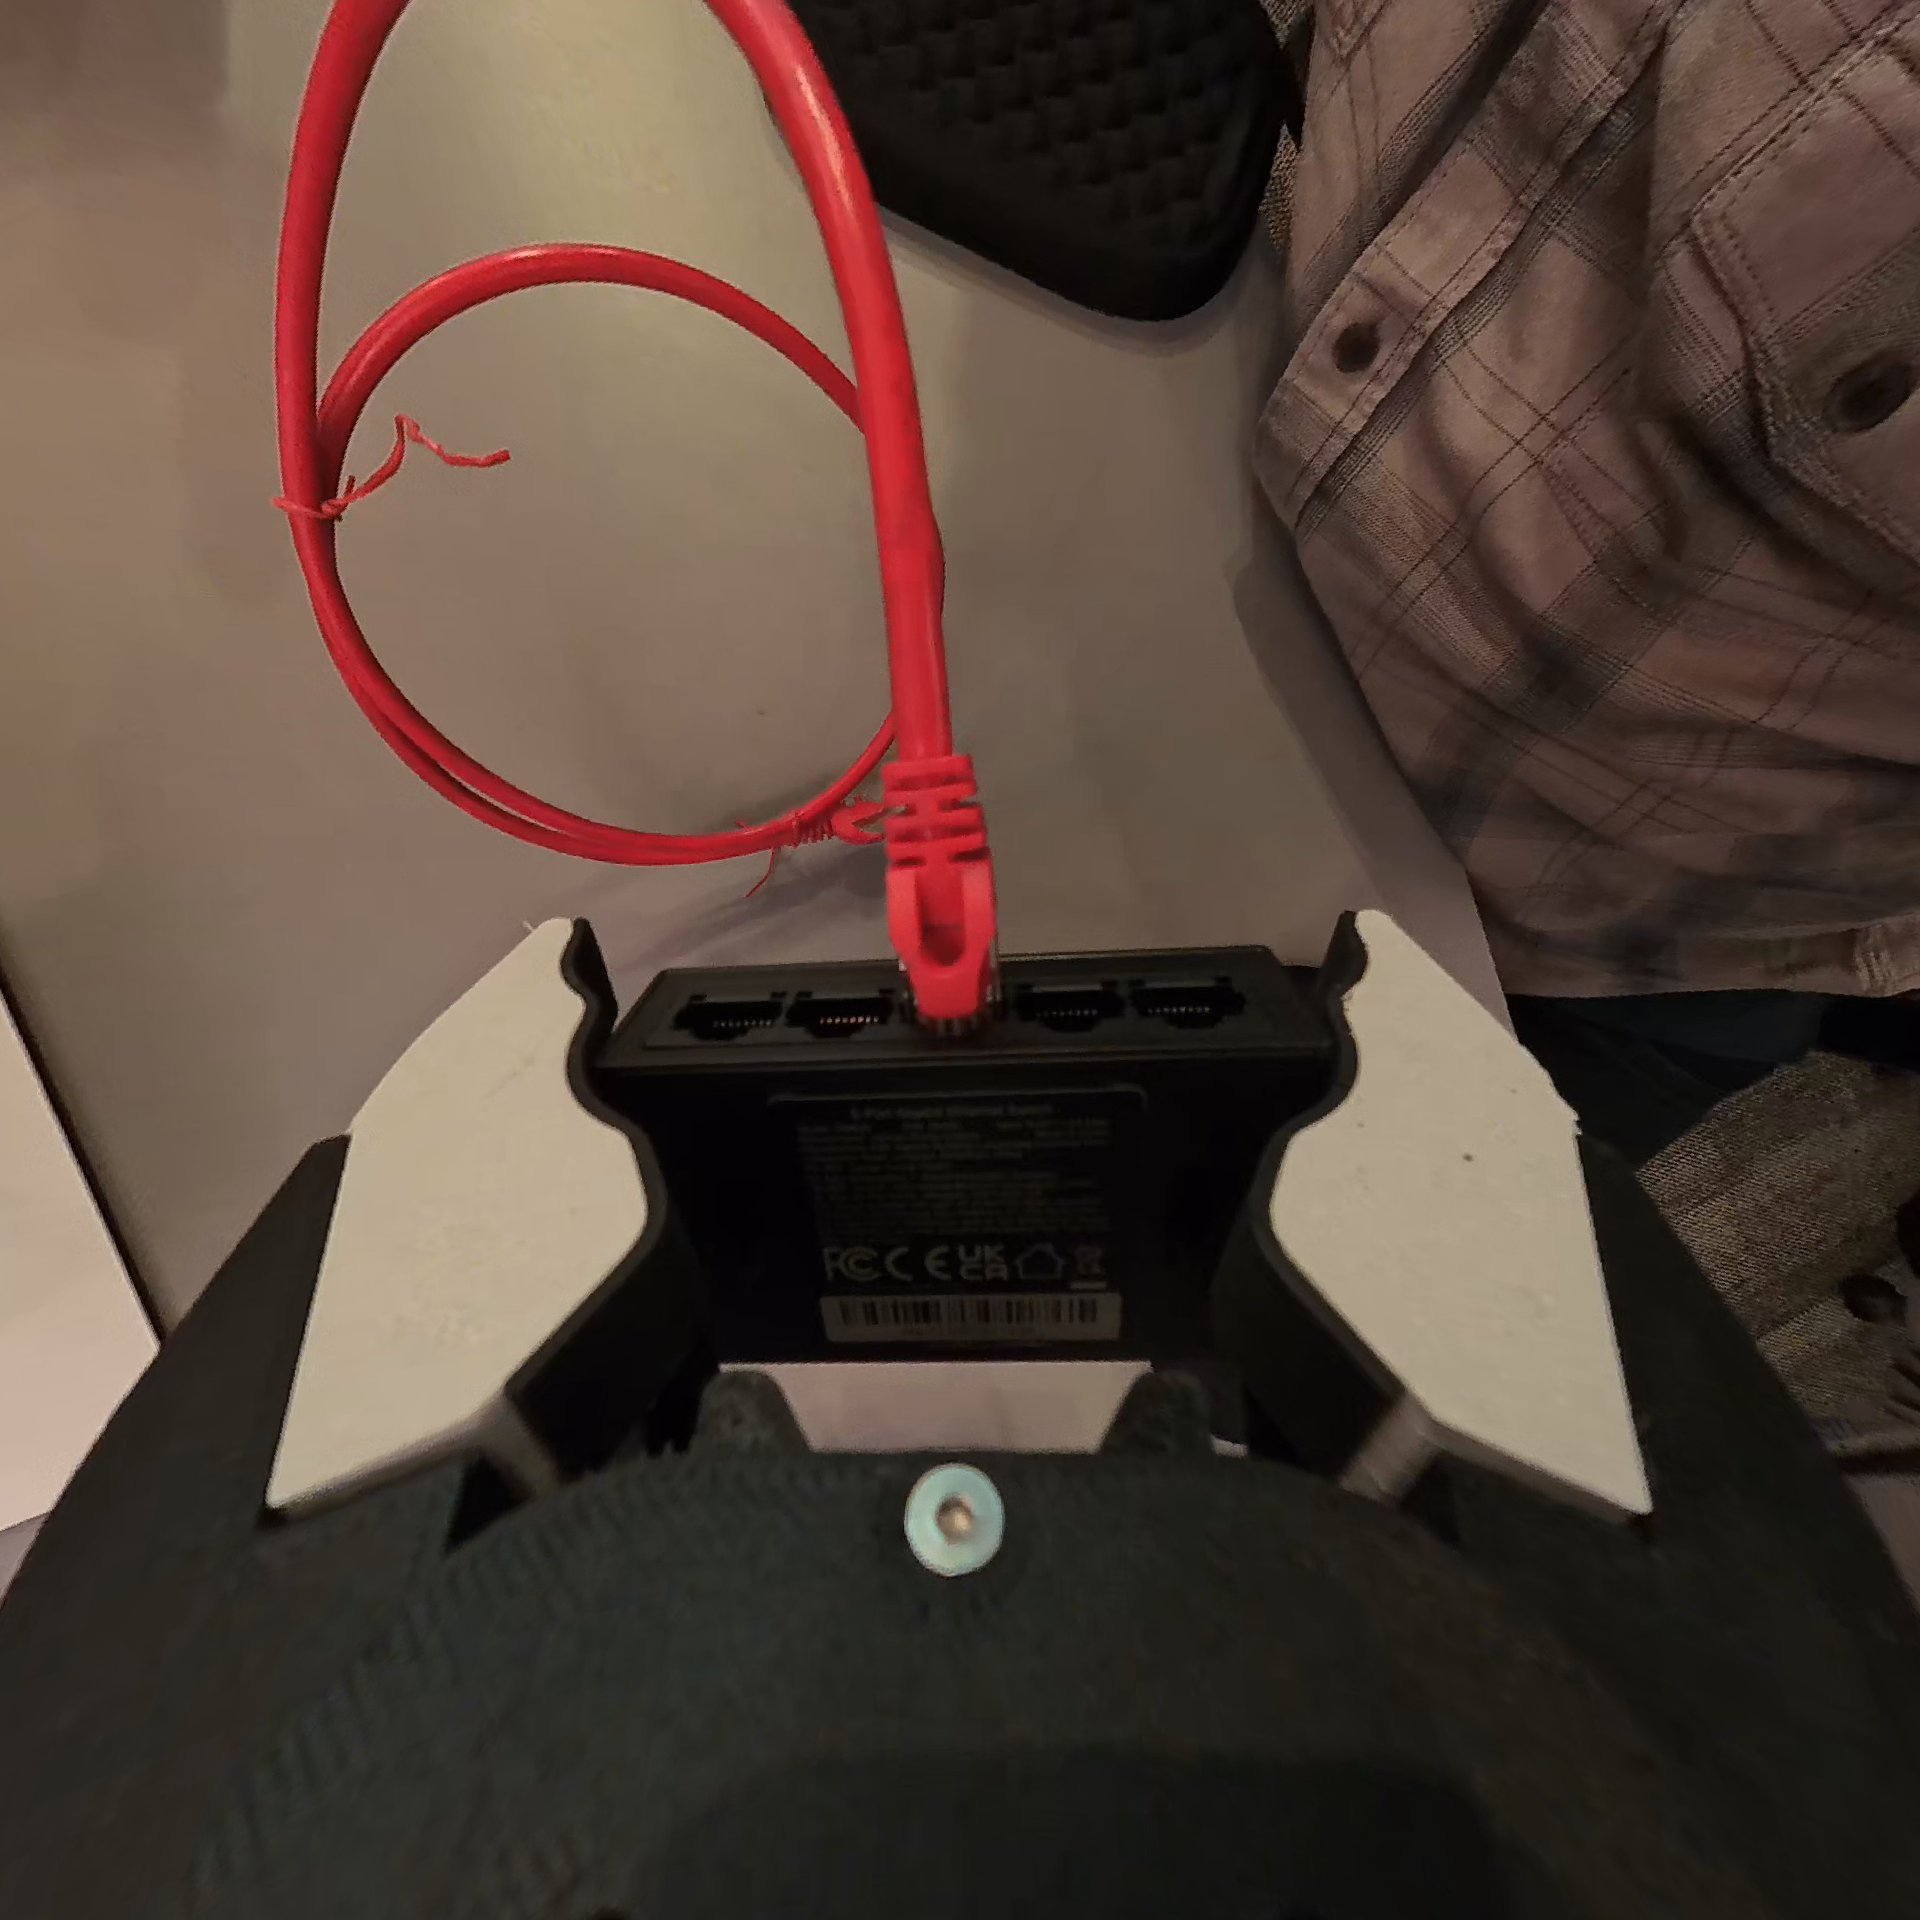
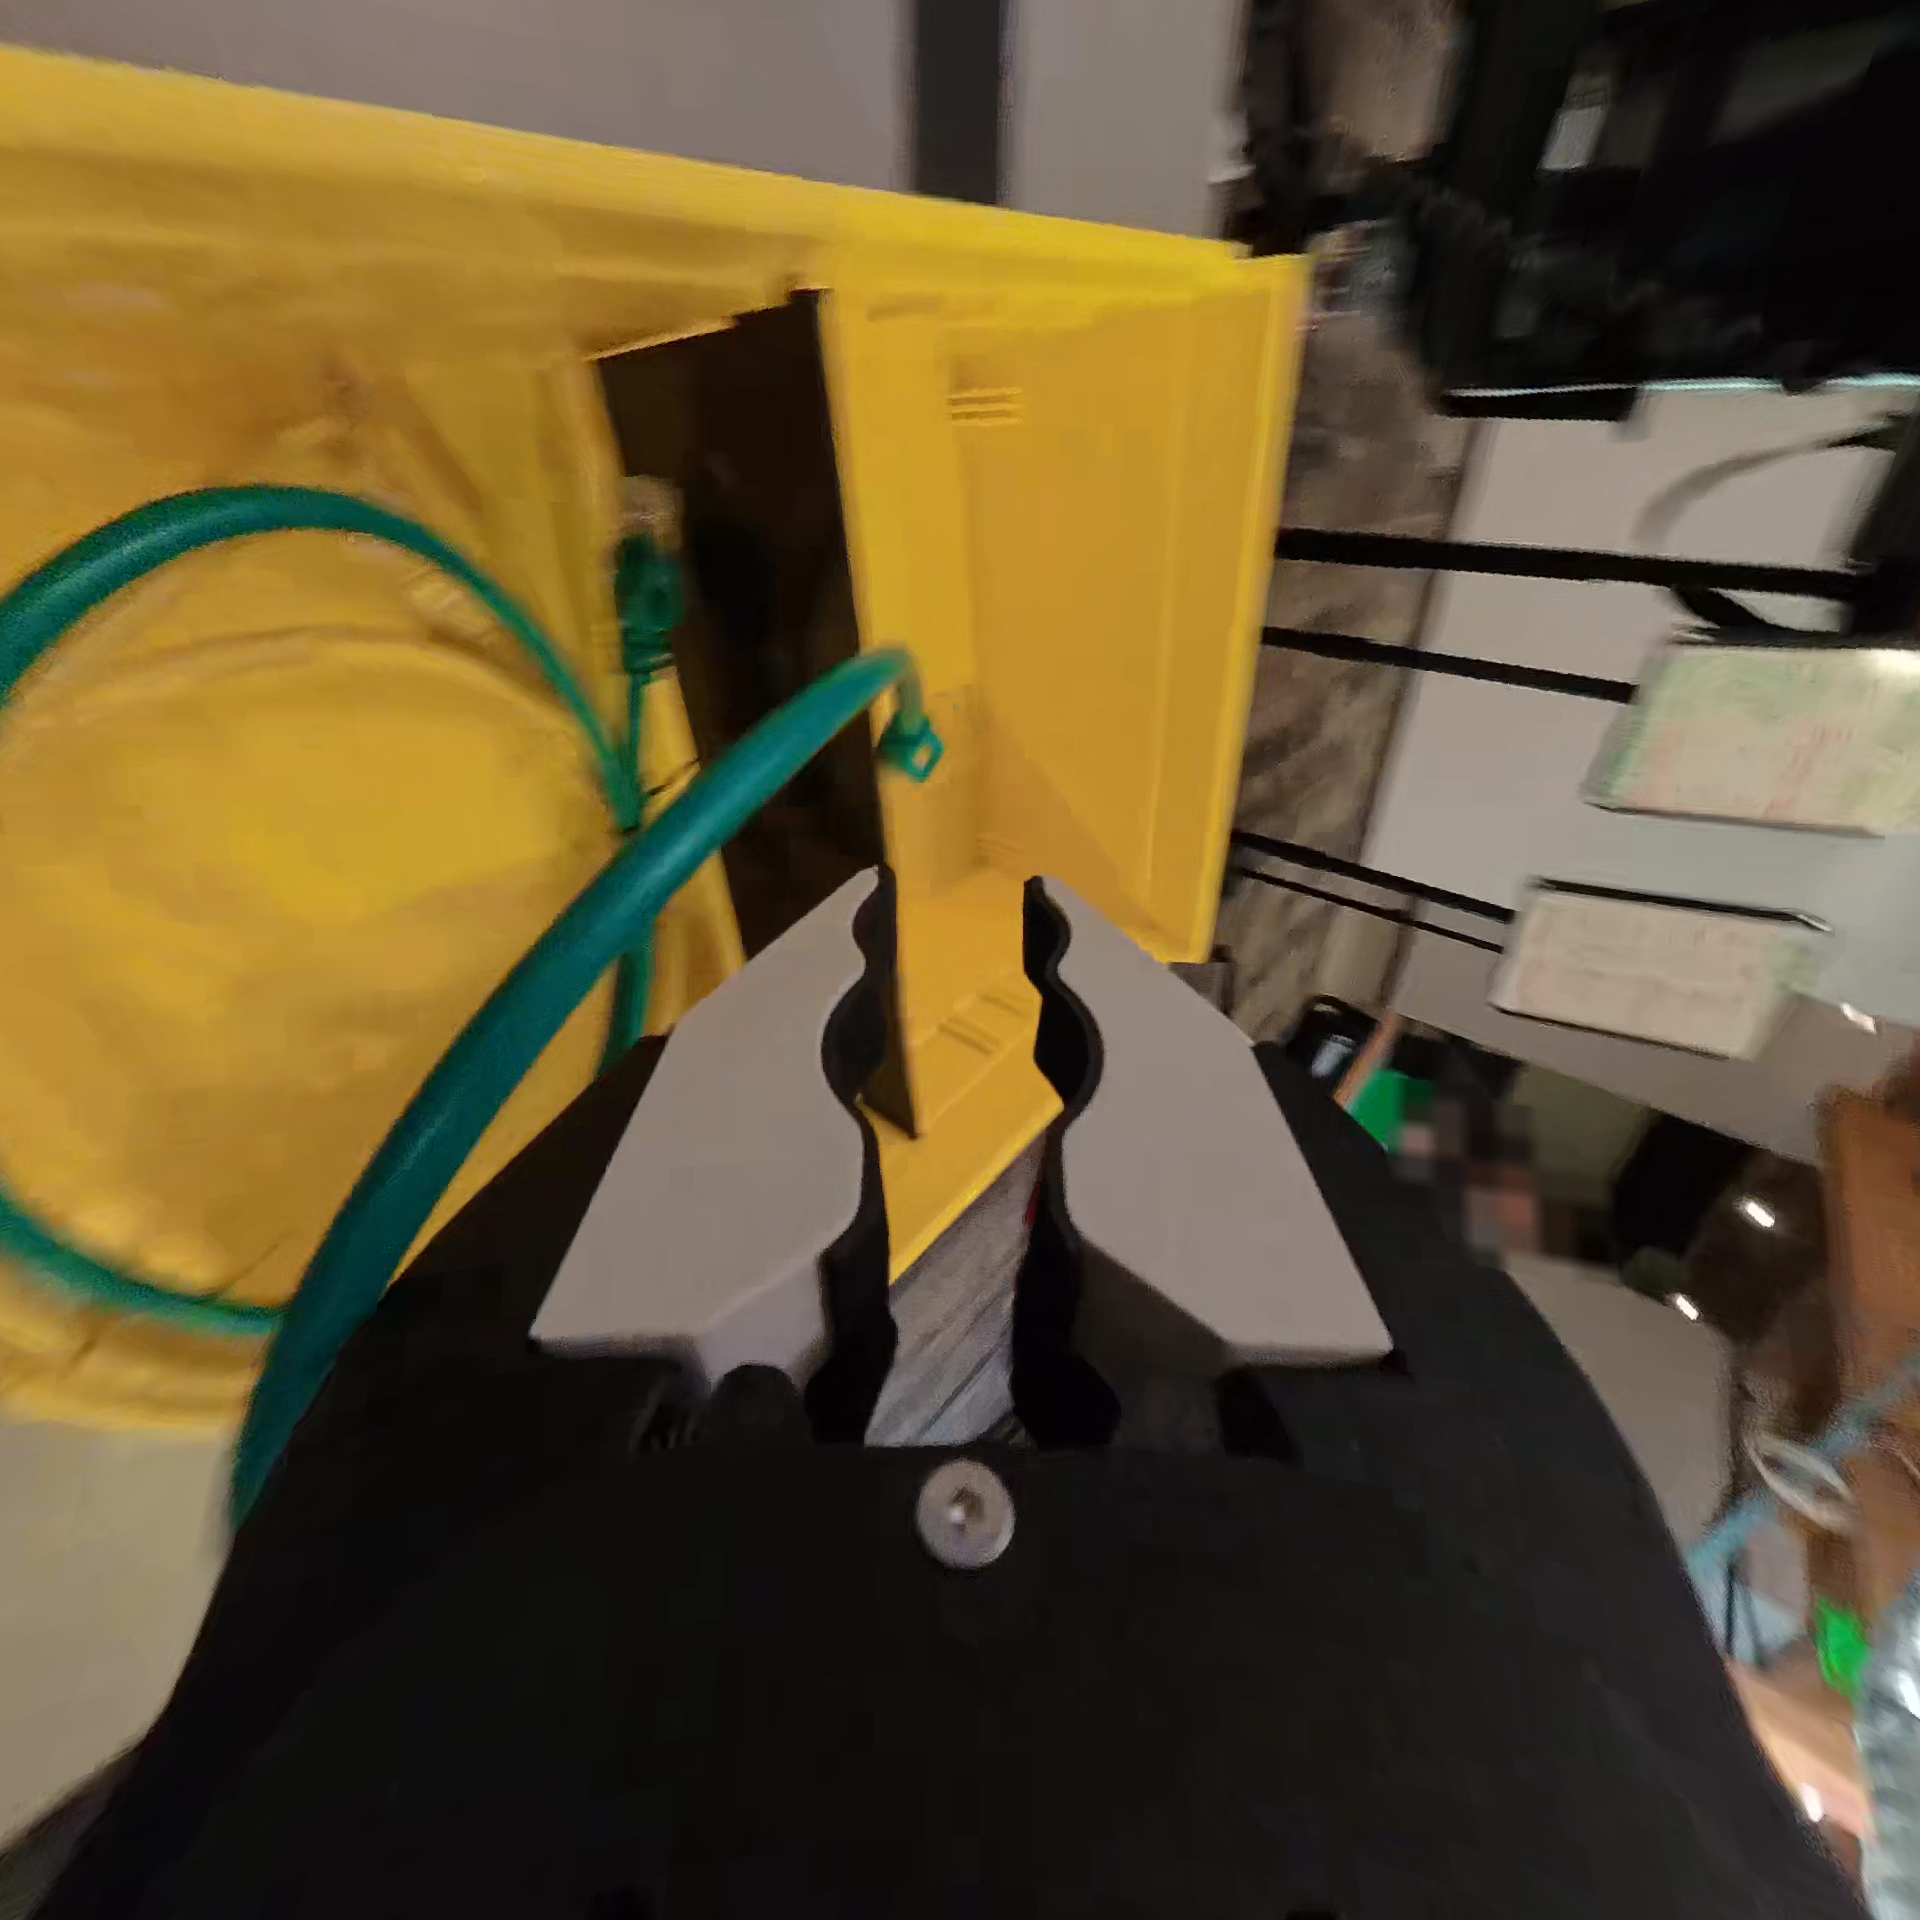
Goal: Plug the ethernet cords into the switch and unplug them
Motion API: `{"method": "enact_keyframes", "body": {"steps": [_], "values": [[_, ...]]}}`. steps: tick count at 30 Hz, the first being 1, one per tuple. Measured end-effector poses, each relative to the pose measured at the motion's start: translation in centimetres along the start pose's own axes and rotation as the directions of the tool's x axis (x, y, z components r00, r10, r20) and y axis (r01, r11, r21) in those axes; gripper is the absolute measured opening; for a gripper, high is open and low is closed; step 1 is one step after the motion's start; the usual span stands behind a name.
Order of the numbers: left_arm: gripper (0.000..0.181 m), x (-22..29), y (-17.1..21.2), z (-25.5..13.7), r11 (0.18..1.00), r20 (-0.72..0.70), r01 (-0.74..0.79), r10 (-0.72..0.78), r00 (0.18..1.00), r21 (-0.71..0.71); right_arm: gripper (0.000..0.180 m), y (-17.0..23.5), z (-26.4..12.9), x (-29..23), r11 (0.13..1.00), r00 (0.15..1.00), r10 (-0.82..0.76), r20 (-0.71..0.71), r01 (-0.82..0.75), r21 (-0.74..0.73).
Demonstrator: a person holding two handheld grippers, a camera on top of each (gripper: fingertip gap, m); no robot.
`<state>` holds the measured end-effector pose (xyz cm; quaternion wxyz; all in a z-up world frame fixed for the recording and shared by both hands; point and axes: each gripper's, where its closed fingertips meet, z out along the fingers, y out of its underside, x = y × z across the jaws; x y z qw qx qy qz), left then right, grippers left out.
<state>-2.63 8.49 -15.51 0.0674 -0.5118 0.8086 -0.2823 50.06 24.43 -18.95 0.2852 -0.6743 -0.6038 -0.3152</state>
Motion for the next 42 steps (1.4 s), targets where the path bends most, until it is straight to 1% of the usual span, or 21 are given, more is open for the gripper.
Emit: {"method": "enact_keyframes", "body": {"steps": [1, 2, 3, 4, 7, 9, 11, 12, 13, 15, 18, 22, 25, 26, 27, 29, 34, 36, 38, 40, 42], "values": [[0.125, 0.1, 0.0, 0.0, 1.000, 0.000, -0.001, 0.001, 1.000, -0.002, 0.025, 0.2, 0.0, -1.0, 0.999, 0.997, -0.025, 0.071, 0.027, -0.032], [0.125, 0.1, 0.0, 0.0, 1.000, 0.001, -0.002, 0.002, 1.000, -0.005, 0.033, 0.6, 0.0, -1.7, 0.996, 0.991, -0.045, 0.129, 0.054, -0.070], [0.125, 0.2, 0.0, 0.0, 1.000, 0.002, -0.002, 0.002, 1.000, -0.005, 0.037, 1.0, -0.1, -2.2, 0.991, 0.983, -0.068, 0.171, 0.086, -0.102], [0.125, 0.3, -0.1, 0.0, 1.000, 0.002, -0.003, 0.003, 1.000, -0.003, 0.035, 1.3, -0.3, -2.6, 0.985, 0.974, -0.085, 0.209, 0.113, -0.127], [0.125, 0.4, -0.1, -0.1, 1.000, 0.005, -0.004, 0.004, 1.000, -0.008, 0.041, 1.3, -1.5, -3.0, 0.979, 0.952, -0.084, 0.295, 0.134, -0.151], [0.126, 0.4, -0.1, -0.2, 1.000, 0.010, -0.006, 0.006, 1.000, -0.011, 0.040, 1.0, -2.6, -2.5, 0.979, 0.950, -0.075, 0.304, 0.128, -0.156], [0.125, 0.5, -0.1, -0.4, 1.000, 0.013, -0.009, 0.009, 1.000, -0.007, 0.030, 0.4, -3.7, -1.6, 0.987, 0.955, -0.008, 0.298, 0.055, -0.151], [0.125, 0.6, -0.1, -0.5, 1.000, 0.014, -0.010, 0.011, 1.000, -0.006, 0.024, 0.0, -4.1, -0.7, 0.989, 0.965, 0.030, 0.259, 0.010, -0.151], [0.125, 0.6, -0.1, -0.5, 1.000, 0.015, -0.011, 0.011, 1.000, -0.006, 0.024, -0.5, -4.6, -0.2, 0.989, 0.967, 0.072, 0.243, -0.038, -0.141], [0.125, 0.7, 0.0, -0.6, 1.000, 0.017, -0.011, 0.012, 1.000, -0.009, 0.023, -2.0, -5.4, -0.5, 0.991, 0.958, 0.112, 0.263, -0.090, -0.094], [0.126, 0.8, 0.1, -0.5, 1.000, 0.018, -0.013, 0.013, 1.000, -0.007, 0.018, -3.7, -6.1, -2.8, 0.994, 0.944, 0.103, 0.314, -0.084, -0.075], [0.125, 0.8, 0.2, -0.3, 1.000, 0.018, -0.011, 0.011, 1.000, 0.003, 0.017, -3.4, -5.4, -6.5, 0.991, 0.929, 0.038, 0.368, 0.011, -0.131], [0.126, 0.9, 0.3, -0.1, 1.000, 0.013, -0.008, 0.008, 1.000, -0.005, 0.022, -3.6, -4.8, -9.6, 0.994, 0.892, 0.035, 0.450, 0.016, -0.109], [0.125, 0.9, 0.4, -0.1, 1.000, 0.014, -0.006, 0.006, 1.000, -0.006, 0.016, -3.5, -4.6, -10.4, 0.994, 0.886, 0.018, 0.464, 0.034, -0.104], [0.125, 0.9, 0.4, -0.1, 1.000, 0.015, -0.006, 0.006, 1.000, -0.006, 0.011, -3.4, -4.4, -10.9, 0.994, 0.885, -0.005, 0.465, 0.054, -0.092], [0.125, 0.9, 0.3, -0.2, 1.000, 0.016, -0.005, 0.005, 1.000, 0.000, 0.012, -3.3, -4.1, -10.8, 0.994, 0.891, 0.017, 0.453, 0.033, -0.101], [0.126, 0.6, -0.1, -0.4, 1.000, 0.023, -0.009, 0.009, 1.000, -0.003, 0.034, -2.0, -4.4, -9.0, 0.987, 0.898, 0.091, 0.431, -0.023, -0.162], [0.126, 0.6, -0.2, -0.7, 1.000, 0.023, -0.012, 0.012, 1.000, -0.006, 0.037, -1.9, -5.2, -7.4, 0.986, 0.917, 0.106, 0.384, -0.046, -0.161], [0.126, 0.7, -0.5, -1.2, 1.000, 0.019, -0.015, 0.015, 1.000, 0.007, 0.042, -2.0, -6.2, -5.0, 0.984, 0.949, 0.118, 0.293, -0.072, -0.163], [0.126, 0.8, -0.7, -1.7, 1.000, 0.020, -0.018, 0.018, 1.000, 0.010, 0.043, -3.9, -7.9, -2.8, 0.992, 0.973, 0.108, 0.205, -0.090, -0.092], [0.126, 0.8, -1.0, -2.1, 1.000, 0.016, -0.023, 0.022, 1.000, 0.017, 0.038, -7.6, -10.0, -1.1, 0.996, 0.989, 0.074, 0.125, -0.079, 0.033]]}}
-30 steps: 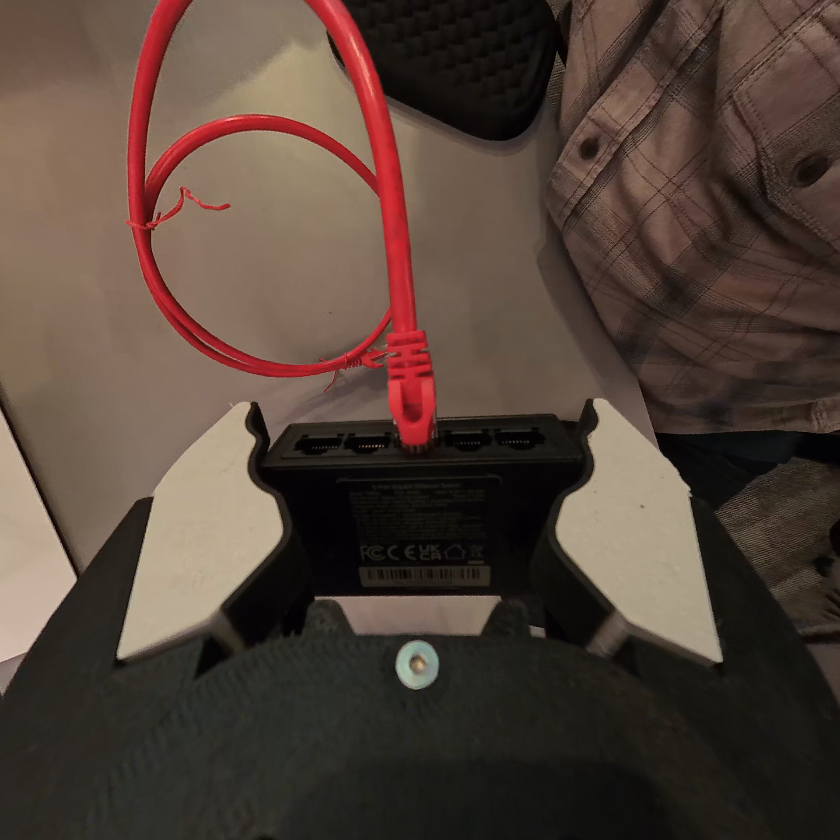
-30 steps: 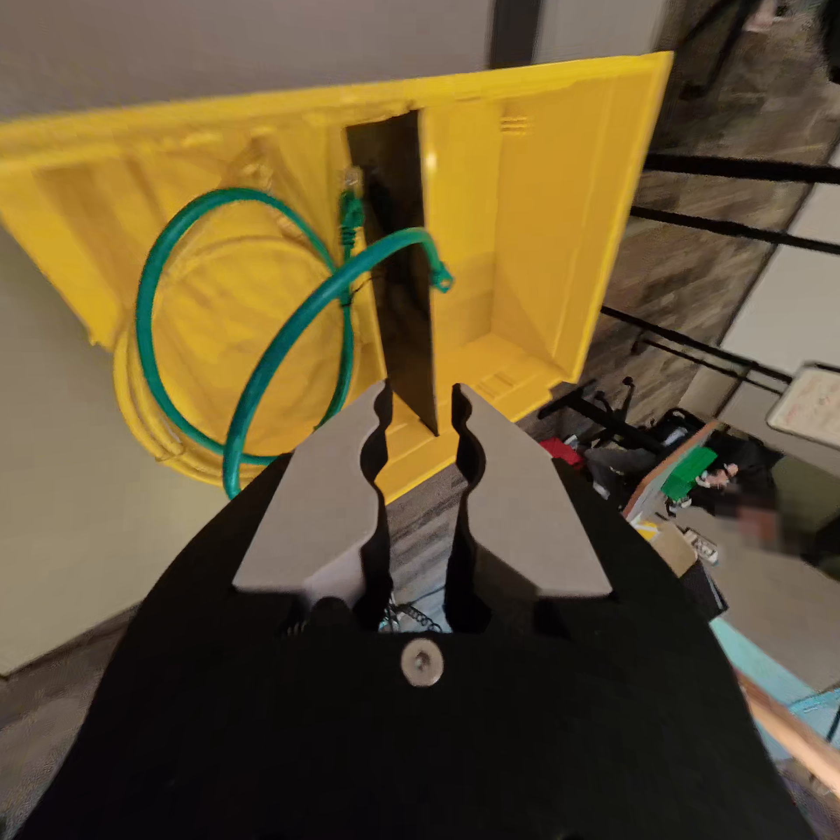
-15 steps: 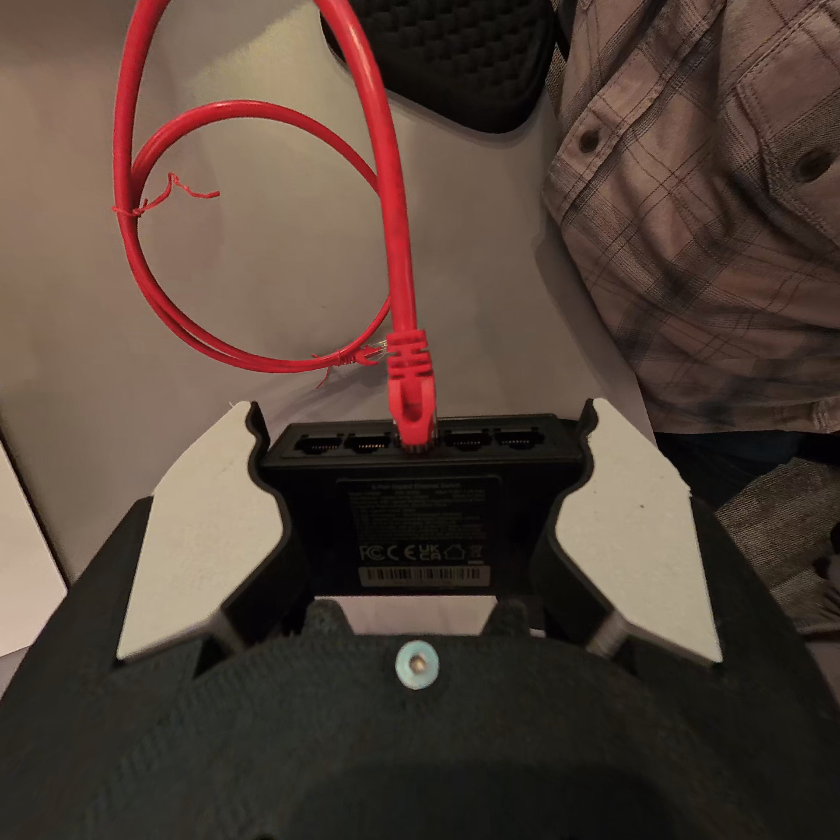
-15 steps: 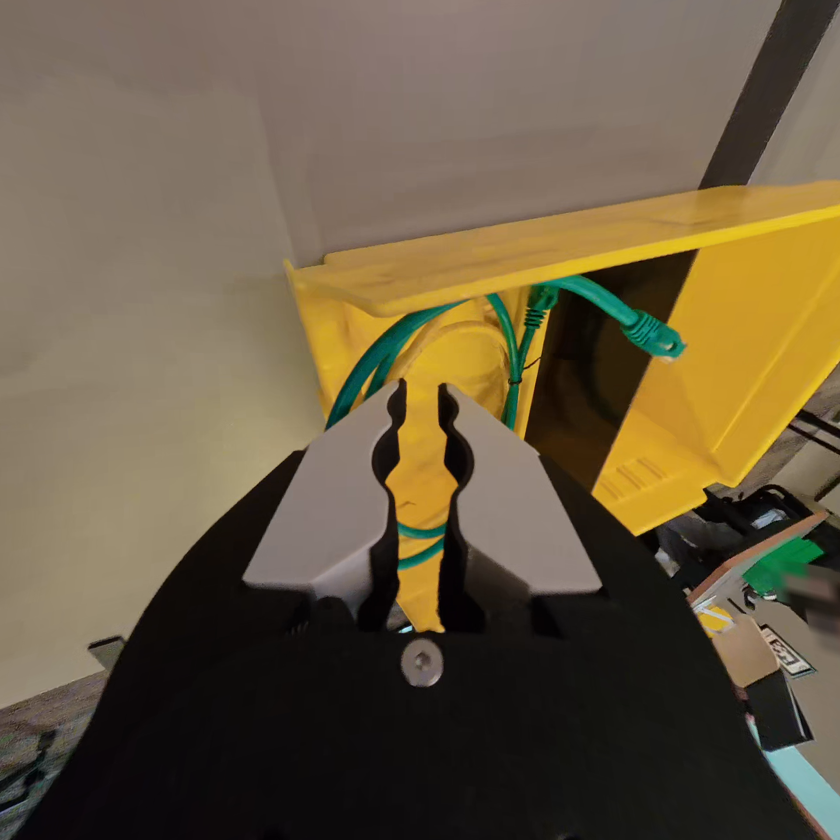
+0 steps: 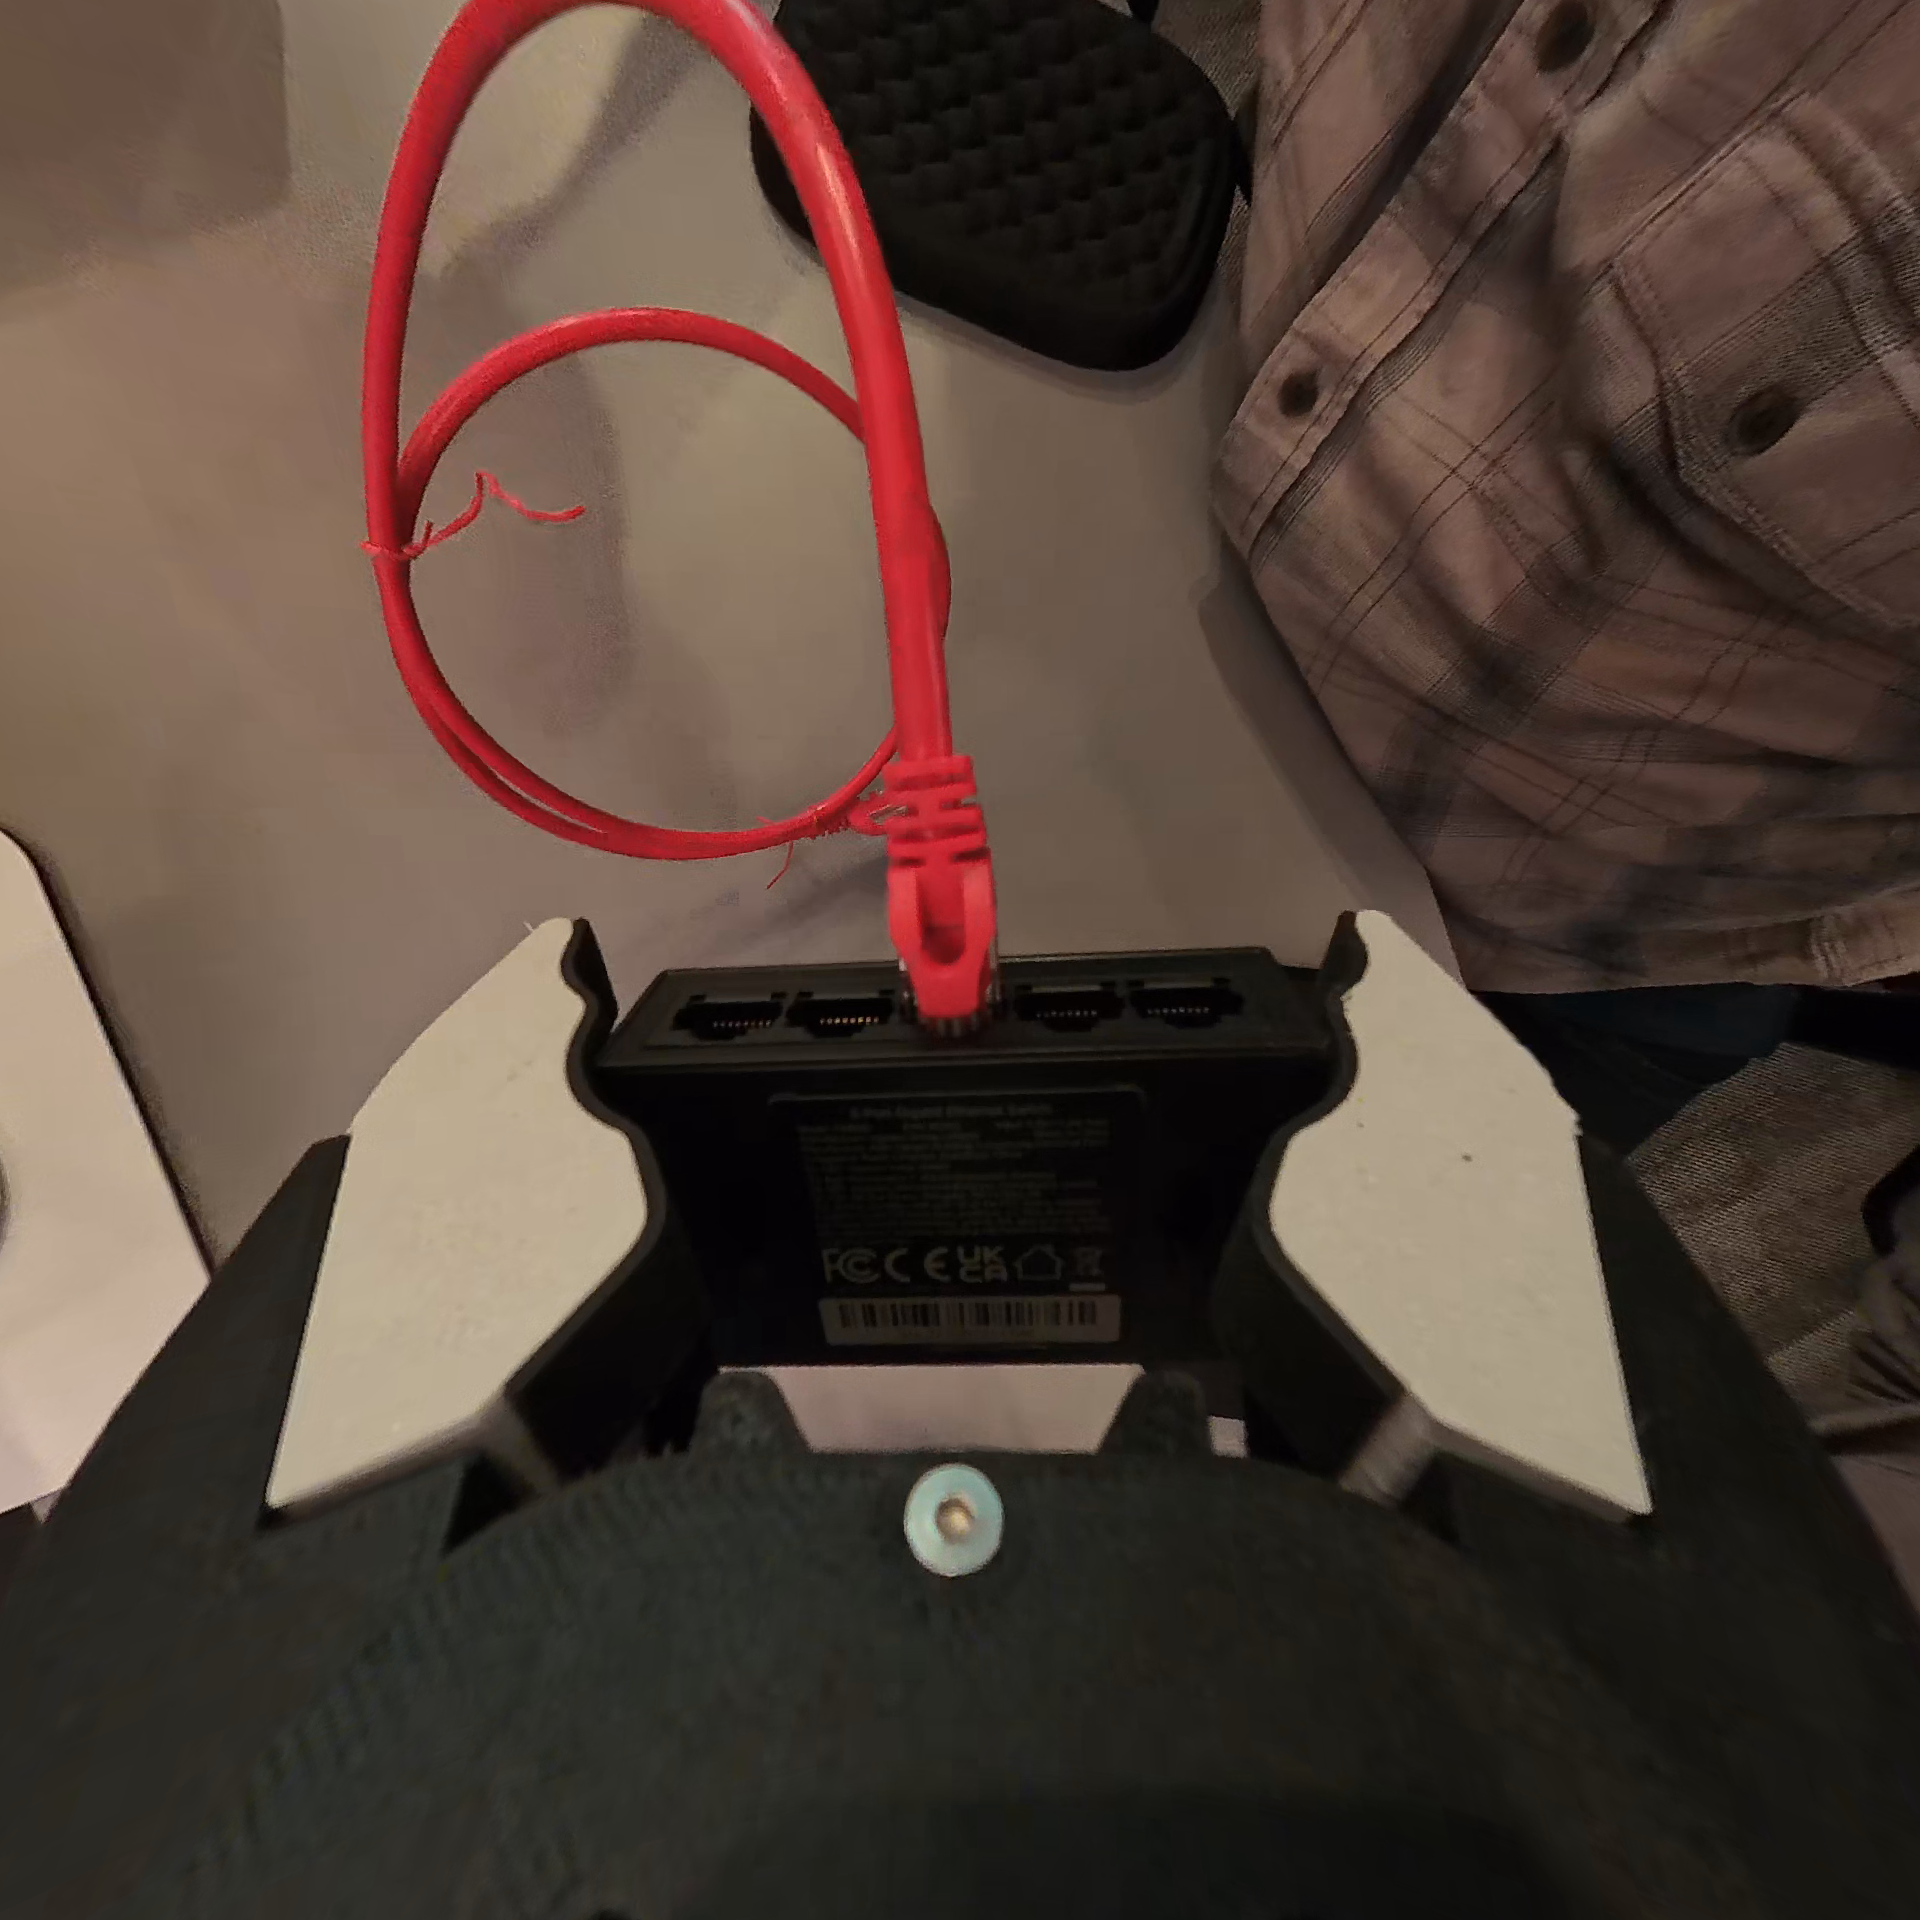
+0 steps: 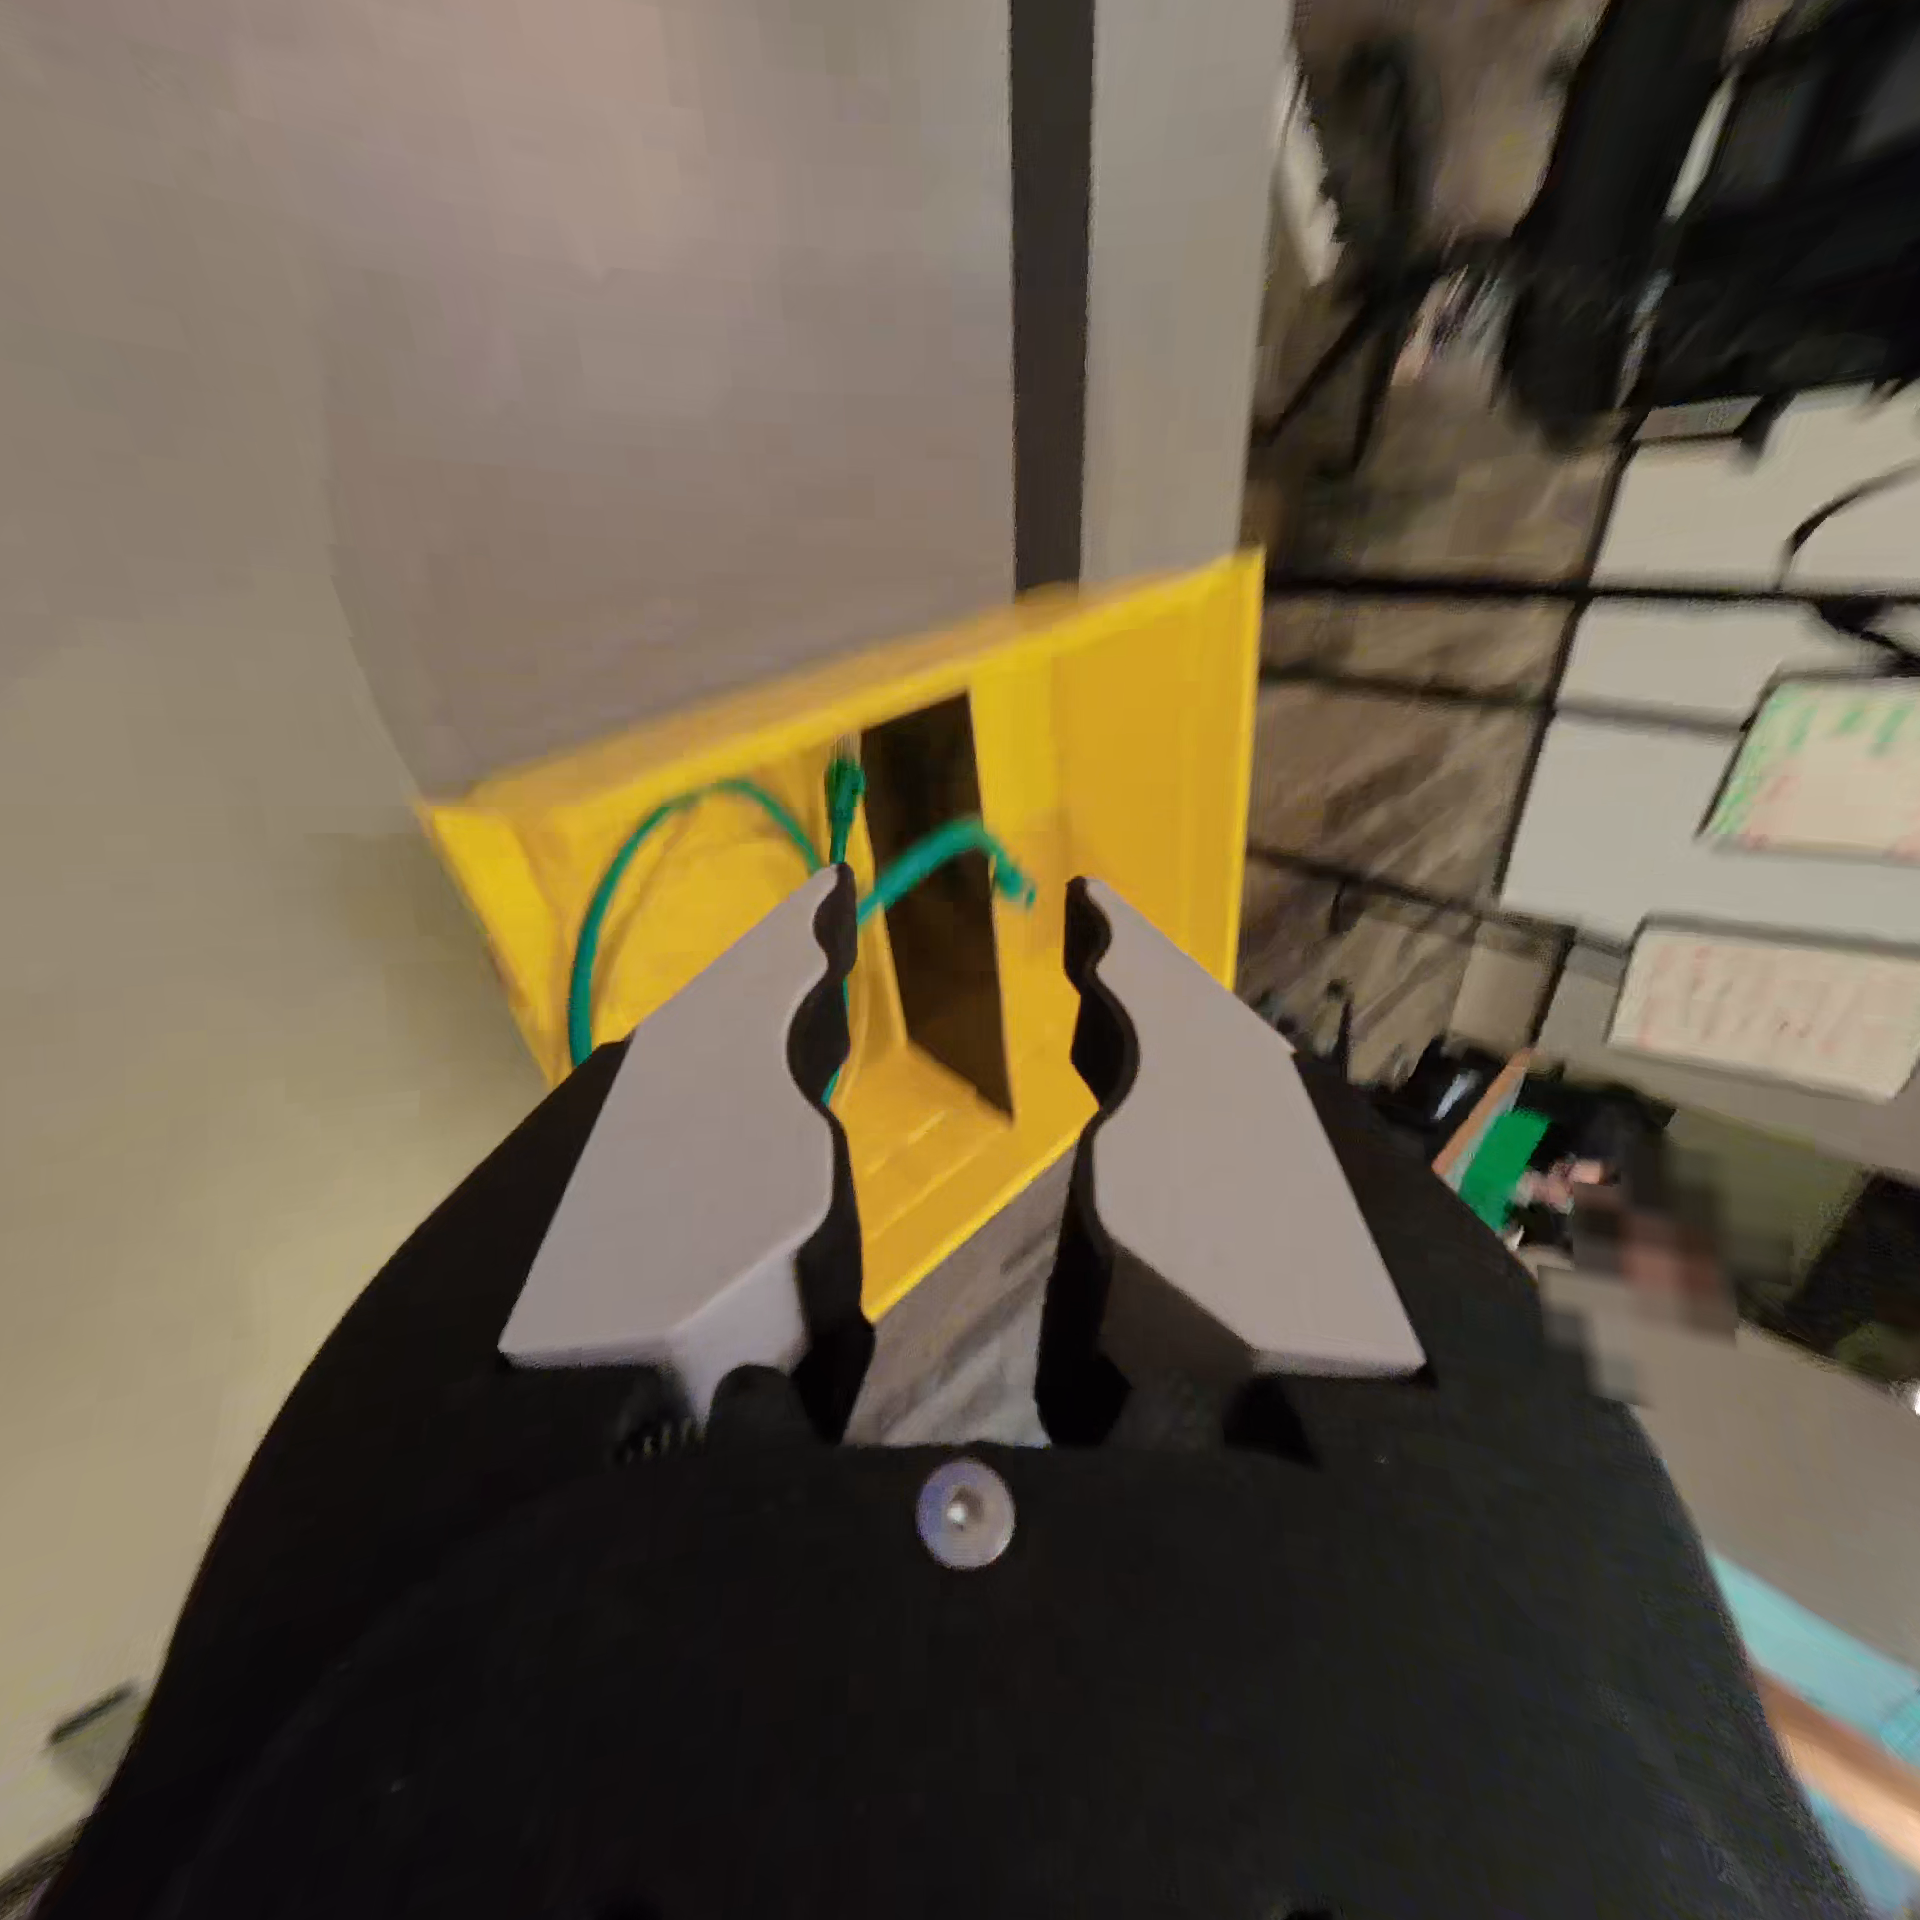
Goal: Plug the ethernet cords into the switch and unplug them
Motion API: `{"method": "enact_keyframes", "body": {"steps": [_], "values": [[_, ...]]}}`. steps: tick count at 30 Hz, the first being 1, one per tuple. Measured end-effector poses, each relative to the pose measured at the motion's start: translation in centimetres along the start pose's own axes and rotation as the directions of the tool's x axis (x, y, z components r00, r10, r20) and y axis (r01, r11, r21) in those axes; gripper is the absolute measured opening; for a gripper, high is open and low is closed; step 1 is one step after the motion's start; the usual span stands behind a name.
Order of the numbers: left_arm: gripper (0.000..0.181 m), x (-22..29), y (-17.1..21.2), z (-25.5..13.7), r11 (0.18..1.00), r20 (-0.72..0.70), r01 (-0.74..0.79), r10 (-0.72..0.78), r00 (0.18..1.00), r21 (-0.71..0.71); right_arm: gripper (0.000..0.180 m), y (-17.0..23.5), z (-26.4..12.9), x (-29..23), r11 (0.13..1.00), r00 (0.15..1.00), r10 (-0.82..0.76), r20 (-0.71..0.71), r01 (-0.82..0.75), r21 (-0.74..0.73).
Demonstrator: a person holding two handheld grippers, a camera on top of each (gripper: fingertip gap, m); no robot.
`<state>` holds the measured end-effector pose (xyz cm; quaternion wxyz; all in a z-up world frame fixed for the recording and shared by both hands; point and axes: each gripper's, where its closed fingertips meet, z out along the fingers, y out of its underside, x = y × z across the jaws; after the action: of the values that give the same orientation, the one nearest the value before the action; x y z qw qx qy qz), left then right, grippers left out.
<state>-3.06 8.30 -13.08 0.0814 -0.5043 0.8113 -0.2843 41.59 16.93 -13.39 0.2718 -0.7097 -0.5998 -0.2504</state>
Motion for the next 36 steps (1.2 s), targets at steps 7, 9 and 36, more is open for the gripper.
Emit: {"method": "enact_keyframes", "body": {"steps": [7, 9, 36], "values": [[0.126, 0.0, -0.6, -0.2, 1.000, -0.038, -0.003, 0.003, 0.999, -0.007, 0.036, -19.3, -8.0, -0.9, 0.835, 0.963, -0.136, -0.231, 0.237, 0.496], [0.126, -0.2, -0.5, -0.1, 1.000, -0.046, 0.003, -0.004, 0.999, -0.025, 0.041, -24.7, -10.2, -2.3, 0.731, 0.951, -0.156, -0.268, 0.293, 0.617], [0.126, -2.5, -1.4, -0.3, 0.984, -0.053, 0.057, -0.067, 0.996, -0.168, 0.012, -42.0, -7.9, -5.4, 0.652, 0.786, -0.156, -0.599, 0.537, 0.535]]}}
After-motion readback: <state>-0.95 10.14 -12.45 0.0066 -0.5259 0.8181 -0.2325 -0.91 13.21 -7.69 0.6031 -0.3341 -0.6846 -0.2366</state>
